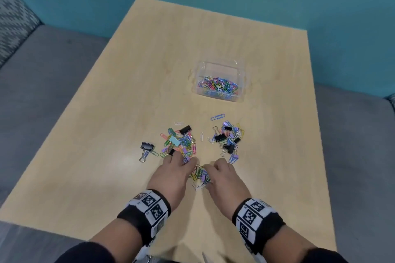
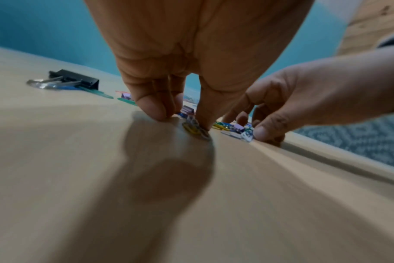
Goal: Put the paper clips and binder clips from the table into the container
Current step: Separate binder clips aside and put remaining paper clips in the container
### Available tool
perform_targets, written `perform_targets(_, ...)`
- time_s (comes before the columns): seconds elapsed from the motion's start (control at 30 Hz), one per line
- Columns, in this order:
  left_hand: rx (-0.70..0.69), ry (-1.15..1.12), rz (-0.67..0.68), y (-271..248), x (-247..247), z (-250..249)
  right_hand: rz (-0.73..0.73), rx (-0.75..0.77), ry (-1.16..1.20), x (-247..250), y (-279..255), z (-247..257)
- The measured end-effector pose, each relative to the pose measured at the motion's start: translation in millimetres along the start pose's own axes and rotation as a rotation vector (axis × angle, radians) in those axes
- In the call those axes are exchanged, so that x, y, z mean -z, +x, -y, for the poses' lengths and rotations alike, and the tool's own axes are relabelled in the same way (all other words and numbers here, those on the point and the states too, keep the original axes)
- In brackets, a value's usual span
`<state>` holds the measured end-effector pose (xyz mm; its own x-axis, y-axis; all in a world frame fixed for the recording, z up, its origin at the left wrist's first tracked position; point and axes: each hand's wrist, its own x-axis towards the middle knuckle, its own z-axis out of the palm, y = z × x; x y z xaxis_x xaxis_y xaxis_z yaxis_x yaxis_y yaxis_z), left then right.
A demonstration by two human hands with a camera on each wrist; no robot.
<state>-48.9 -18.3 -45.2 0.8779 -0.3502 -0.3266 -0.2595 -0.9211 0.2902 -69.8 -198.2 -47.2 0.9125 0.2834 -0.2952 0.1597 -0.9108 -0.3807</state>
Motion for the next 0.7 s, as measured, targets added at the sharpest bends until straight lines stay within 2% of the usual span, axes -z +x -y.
perform_targets(0.1, -0.079, 0.073, 0.027, 4.6, 3.1, -2.7, -0.05, -0.007, 0.103, 13.1, 9.4, -6.5)
perform_targets(0.23, -0.092, 0.112, -0.021, 3.4, 2.4, 4.0, -0.194, -0.136, 0.163, 42.4, 25.7, -31.3)
perform_targets(0.37, -0.096, 0.03, -0.107, -2.3, -2.9, 14.2, -0.179, -0.274, 0.097, 72.4, 52.6, -63.2)
perform_targets(0.43, -0.053, -0.054, -0.134, -3.8, -1.9, 17.1, -0.097, -0.228, 0.004, 85.1, 65.2, -73.1)
perform_targets(0.6, 0.014, -0.159, -0.151, -6.7, 2.7, 23.6, 0.105, 0.016, -0.188, 98.4, 98.3, -83.2)
perform_targets(0.7, 0.035, -0.163, -0.187, -6.7, 3.1, 27.7, 0.141, 0.004, -0.184, 98.2, 112.4, -79.0)
